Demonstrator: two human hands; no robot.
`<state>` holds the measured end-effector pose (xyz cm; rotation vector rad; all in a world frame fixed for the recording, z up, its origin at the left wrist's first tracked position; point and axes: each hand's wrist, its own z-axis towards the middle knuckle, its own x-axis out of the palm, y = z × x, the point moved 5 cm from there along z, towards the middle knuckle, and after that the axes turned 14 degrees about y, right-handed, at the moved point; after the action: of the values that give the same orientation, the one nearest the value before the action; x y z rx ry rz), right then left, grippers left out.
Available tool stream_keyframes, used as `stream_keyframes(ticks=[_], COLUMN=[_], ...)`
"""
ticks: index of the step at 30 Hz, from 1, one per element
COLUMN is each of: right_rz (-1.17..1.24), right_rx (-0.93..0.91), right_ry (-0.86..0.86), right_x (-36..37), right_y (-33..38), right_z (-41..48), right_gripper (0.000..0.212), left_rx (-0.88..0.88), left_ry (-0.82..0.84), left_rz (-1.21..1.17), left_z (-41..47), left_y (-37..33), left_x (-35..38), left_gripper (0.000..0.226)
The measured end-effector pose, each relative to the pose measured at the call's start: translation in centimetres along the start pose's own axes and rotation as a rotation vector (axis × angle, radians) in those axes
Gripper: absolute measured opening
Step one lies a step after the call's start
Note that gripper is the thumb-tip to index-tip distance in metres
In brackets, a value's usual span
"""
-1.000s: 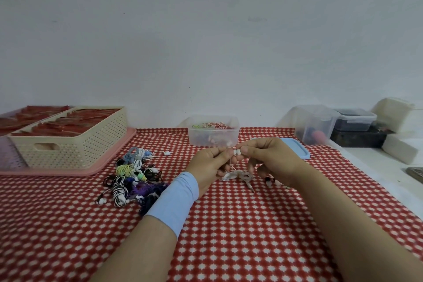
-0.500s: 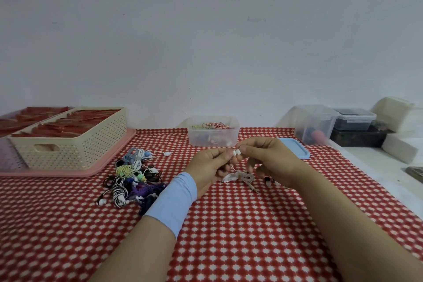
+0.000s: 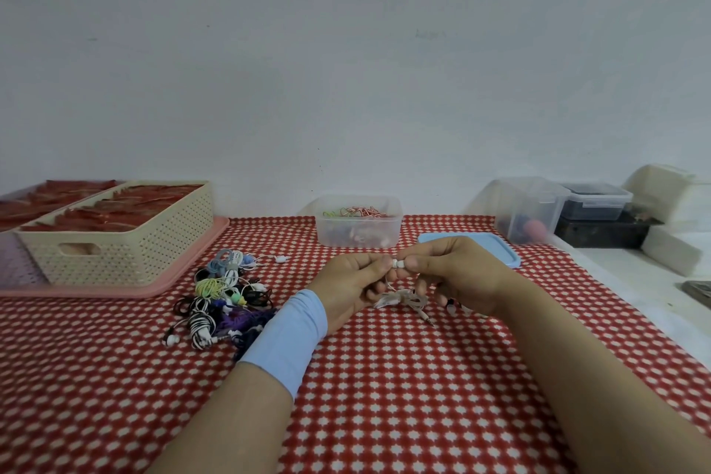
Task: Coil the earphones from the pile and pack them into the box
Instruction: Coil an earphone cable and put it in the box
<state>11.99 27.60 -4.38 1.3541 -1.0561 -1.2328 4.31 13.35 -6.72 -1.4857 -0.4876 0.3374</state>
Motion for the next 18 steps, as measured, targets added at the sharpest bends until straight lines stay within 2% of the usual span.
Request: stream_keyframes(ticks=[14,18], right_rz=[0.047,0.092], right_rx=[0.035,0.031], right_ry=[0.032,0.064], right_x=[0.41,0.45], right_y=[-0.03,0.11], right_z=[0.08,0.03], right_gripper=[0.015,0.022], left_rx=[0.022,0.04], left_ry=[0.027,0.054], left_rz=[-0.024,-0.076], left_z=[-0.22,-0.09], left_y=[-0.03,-0.17], left_x=[0.55,0.56], left_gripper=[0.019,0.018])
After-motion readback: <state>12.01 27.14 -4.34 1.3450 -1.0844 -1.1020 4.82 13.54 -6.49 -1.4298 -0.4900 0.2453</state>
